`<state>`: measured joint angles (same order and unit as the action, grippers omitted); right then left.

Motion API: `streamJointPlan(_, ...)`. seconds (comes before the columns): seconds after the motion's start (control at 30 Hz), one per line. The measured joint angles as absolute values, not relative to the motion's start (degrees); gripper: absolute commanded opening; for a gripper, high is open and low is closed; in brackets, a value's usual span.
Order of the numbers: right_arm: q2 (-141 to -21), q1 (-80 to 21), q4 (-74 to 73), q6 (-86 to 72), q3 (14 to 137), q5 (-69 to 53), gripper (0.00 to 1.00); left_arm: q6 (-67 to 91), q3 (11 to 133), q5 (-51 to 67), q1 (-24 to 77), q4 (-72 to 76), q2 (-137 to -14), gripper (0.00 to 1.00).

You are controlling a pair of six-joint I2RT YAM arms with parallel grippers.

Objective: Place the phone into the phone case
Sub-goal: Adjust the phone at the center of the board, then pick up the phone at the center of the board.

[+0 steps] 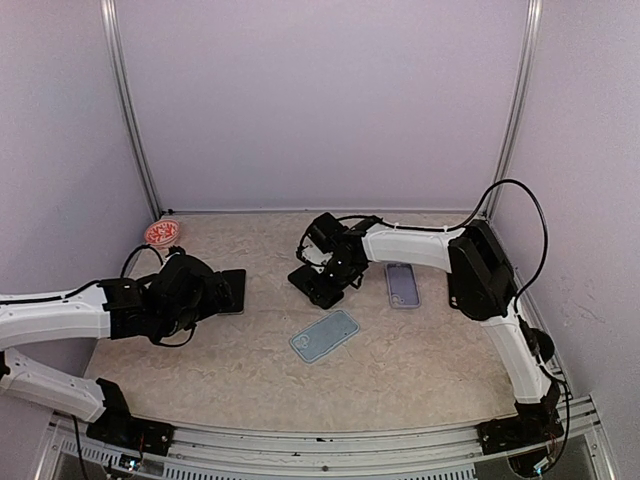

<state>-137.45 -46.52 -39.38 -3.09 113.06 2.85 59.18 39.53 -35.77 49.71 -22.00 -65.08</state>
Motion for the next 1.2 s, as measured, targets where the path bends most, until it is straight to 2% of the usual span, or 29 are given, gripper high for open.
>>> streamJointPlan(0.17, -138.6, -46.5, -41.5, -2.3, 115.4, 2.3, 0.65, 59.2, 39.5, -36.3, 49.7, -22.3, -64.6, 0.99)
streamJointPlan(0.43, -137.9, -46.5, -40.2, -2.0, 114.1, 3.4, 0.66, 58.8, 39.5, -36.3, 49.7, -22.2, -64.6, 0.99)
streamJointPlan(0.73, -129.1, -46.6, -26.3, 2.9, 97.2, 6.9, 0.66, 57.5, 40.3, -34.9, 49.7, -19.6, -69.3, 0.99)
streamJointPlan(1.2, -121.9, -46.6, -13.4, 7.4, 83.1, 9.7, 0.66, 51.4, 49.1, -30.2, 48.4, -10.6, -82.9, 0.99)
